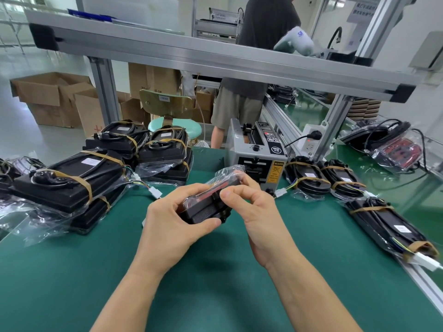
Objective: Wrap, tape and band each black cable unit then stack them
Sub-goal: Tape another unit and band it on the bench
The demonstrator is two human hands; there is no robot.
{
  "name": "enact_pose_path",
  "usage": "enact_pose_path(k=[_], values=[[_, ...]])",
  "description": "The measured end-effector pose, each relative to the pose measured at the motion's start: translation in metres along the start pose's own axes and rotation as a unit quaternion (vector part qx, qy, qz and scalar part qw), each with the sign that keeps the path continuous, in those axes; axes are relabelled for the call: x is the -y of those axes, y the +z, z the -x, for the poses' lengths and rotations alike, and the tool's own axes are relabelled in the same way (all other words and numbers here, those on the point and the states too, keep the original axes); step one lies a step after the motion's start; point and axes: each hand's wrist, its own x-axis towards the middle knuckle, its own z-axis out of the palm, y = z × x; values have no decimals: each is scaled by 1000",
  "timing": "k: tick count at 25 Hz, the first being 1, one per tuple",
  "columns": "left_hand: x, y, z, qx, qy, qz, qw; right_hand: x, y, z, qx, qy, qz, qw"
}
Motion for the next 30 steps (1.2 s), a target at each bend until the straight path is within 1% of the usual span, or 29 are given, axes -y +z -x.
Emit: enact_pose_path(k=[6,12,20,25,30], values=[[1,-1,0,-3,-6,7,1000,-3,3,-2,-21,10,5,1000],[-1,-2,0,-2,-1,16,1000,-6,4,-4,-27,2,13,1000],[-1,-2,1,-13,7,27,1000,-9,12,-1,-56,-37,59,996],[0,-2,1,-14,14,36,999,-14,17,-1,-97,-48,90,990],[1,-3,1,-19,8,43,999,-13,22,-2,-121,-32,51,991]])
